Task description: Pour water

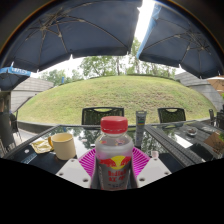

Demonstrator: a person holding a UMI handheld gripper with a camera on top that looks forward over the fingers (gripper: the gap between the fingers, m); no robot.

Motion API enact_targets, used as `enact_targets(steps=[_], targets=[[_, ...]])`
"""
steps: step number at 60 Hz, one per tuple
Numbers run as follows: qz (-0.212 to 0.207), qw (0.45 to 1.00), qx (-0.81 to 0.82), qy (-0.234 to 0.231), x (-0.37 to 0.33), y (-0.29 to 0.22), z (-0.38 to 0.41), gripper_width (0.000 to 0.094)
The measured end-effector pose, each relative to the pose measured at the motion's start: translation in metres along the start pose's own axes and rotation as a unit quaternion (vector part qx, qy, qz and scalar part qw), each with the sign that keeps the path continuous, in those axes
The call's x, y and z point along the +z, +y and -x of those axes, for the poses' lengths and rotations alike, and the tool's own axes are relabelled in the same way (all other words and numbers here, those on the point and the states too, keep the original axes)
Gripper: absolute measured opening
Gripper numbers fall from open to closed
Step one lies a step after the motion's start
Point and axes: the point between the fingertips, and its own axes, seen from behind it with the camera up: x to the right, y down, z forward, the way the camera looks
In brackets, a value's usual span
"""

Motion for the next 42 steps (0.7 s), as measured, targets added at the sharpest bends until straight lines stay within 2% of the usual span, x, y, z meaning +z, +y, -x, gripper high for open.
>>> enact_targets(steps=[7, 15, 23, 27, 34, 38, 42], targets=[[-0.010, 1.000, -0.021, 0.000, -0.001, -0.001, 0.006, 0.0346], [-0.008, 0.997, -0.072, 0.011, 0.009, -0.007, 0.008, 0.0336], [-0.032, 0.965, -0.257, 0.029, 0.031, -0.047, 0.029, 0.0336], [-0.061, 0.922, -0.381, 0.039, 0.046, -0.079, 0.052, 0.0335], [-0.091, 0.815, -0.571, 0.032, 0.079, -0.099, 0.102, 0.0335], [-0.089, 0.734, -0.673, 0.037, 0.094, -0.105, 0.120, 0.0335], [-0.080, 0.627, -0.773, 0.050, 0.119, -0.096, 0.130, 0.0334]])
